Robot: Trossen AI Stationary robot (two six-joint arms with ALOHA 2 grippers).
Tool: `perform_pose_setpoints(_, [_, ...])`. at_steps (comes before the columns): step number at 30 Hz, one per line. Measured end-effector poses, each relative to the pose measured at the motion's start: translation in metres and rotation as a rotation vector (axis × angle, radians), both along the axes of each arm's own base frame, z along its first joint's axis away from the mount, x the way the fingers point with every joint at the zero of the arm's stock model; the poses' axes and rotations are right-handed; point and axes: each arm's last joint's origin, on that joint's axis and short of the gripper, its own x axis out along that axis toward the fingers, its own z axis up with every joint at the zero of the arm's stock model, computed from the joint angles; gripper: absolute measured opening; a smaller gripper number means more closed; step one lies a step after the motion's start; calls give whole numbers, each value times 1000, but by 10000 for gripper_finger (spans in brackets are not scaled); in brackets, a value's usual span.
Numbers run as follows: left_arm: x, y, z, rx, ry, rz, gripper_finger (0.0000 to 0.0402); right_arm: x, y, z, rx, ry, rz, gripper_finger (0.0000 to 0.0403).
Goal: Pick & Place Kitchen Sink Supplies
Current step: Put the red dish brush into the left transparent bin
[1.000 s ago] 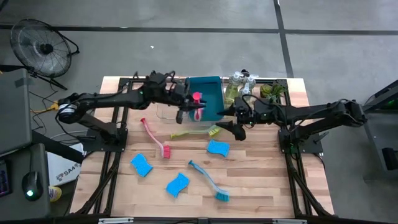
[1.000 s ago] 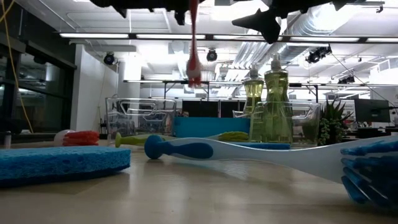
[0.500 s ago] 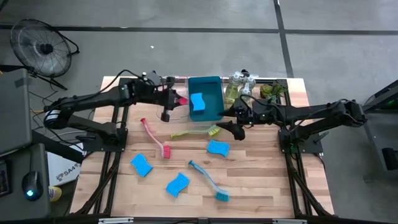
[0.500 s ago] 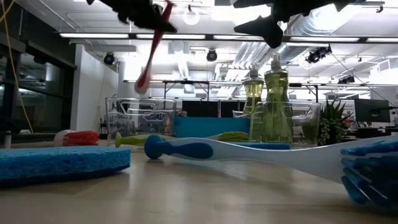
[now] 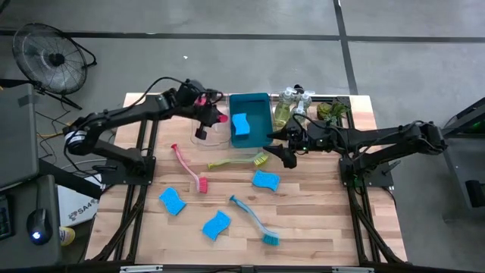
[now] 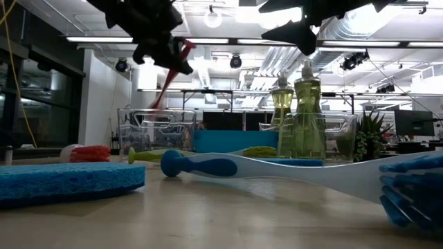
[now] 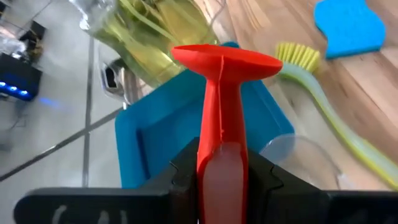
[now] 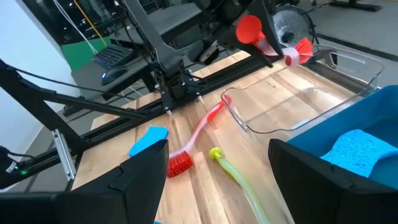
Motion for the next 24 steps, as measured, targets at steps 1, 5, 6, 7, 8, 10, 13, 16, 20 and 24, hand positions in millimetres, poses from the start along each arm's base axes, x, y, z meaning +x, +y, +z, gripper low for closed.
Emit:
perform_pose_setpoints(1, [0,4,-2,-1,4,-5,68,0,0,0,1,0,-1,271])
perform_pose_setpoints(5, [0,17,-12,-8,32,-28,69,0,0,0,21,1,-11,271])
perform_pose_setpoints(6, [0,20,-15,-12,37,-36,69,0,0,-1,23,1,-15,271])
perform_pose_setpoints(7, [0,22,-17,-17,42,-45,69,0,0,-1,24,1,-18,271])
perform_pose_setpoints(8, [0,25,-20,-22,50,-54,69,0,0,-1,25,1,-18,271])
perform_pose_setpoints(10, [0,30,-27,-30,79,-64,69,0,0,-1,38,-1,-22,271])
perform_pose_setpoints(13, [3,33,-35,-18,105,-89,69,0,0,-1,48,-3,-33,271])
perform_pose_setpoints(16, [5,33,-40,3,136,-118,69,0,2,0,42,-3,-44,271])
perform_pose_setpoints(20, [6,35,-45,34,174,-114,69,0,8,-1,29,1,-62,271])
perform_pose_setpoints(24, [5,36,-47,63,214,-99,69,-1,13,-2,21,13,-70,271])
